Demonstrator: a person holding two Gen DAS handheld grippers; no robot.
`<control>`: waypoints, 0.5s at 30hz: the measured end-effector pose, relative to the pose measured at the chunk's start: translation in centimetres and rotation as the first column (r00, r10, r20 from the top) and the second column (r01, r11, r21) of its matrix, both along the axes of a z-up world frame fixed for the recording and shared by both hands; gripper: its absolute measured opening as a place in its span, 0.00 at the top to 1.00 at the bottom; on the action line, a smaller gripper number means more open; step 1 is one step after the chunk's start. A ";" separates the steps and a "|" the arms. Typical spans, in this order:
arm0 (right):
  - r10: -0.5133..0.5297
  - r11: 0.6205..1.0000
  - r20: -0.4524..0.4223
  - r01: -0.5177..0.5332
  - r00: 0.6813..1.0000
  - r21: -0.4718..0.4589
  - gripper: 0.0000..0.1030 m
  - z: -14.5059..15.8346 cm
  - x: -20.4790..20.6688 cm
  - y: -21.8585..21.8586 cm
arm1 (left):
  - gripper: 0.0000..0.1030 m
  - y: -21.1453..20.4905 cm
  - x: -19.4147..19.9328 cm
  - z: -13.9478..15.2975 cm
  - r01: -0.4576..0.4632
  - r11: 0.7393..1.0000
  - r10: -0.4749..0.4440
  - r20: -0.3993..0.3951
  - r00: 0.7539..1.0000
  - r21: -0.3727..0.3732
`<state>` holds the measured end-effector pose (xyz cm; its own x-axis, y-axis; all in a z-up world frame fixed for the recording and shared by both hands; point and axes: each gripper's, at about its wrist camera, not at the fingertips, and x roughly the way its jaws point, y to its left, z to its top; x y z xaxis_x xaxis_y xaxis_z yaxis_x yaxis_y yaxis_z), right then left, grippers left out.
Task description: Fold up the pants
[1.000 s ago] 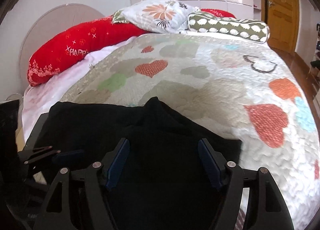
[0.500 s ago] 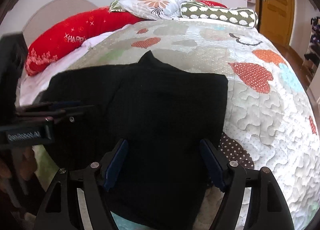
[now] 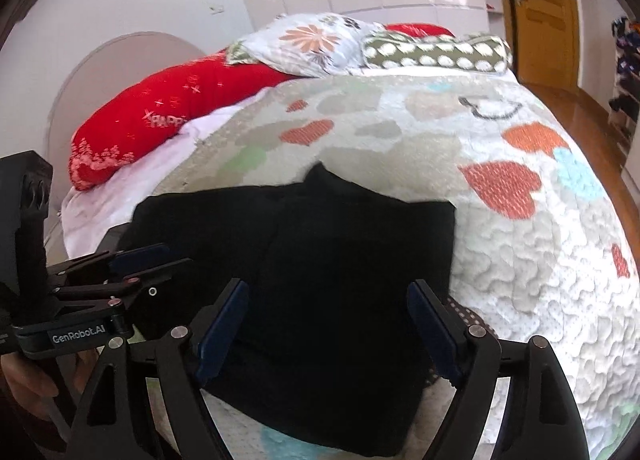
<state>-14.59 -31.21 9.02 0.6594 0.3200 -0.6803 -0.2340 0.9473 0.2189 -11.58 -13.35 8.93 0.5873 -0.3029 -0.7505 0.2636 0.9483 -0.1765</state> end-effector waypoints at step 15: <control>0.137 0.989 0.011 -0.137 0.990 -0.052 0.18 1.1 1.7 6.5 | 0.28 5.3 -1.1 0.8 -0.114 0.993 0.115 0.029 0.993 -0.027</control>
<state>-12.86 -24.68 10.08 0.6218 0.3733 -0.6885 -0.3651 0.9159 0.1669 -12.71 -8.09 9.73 0.6420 -0.2512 -0.7244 0.1594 0.9679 -0.1944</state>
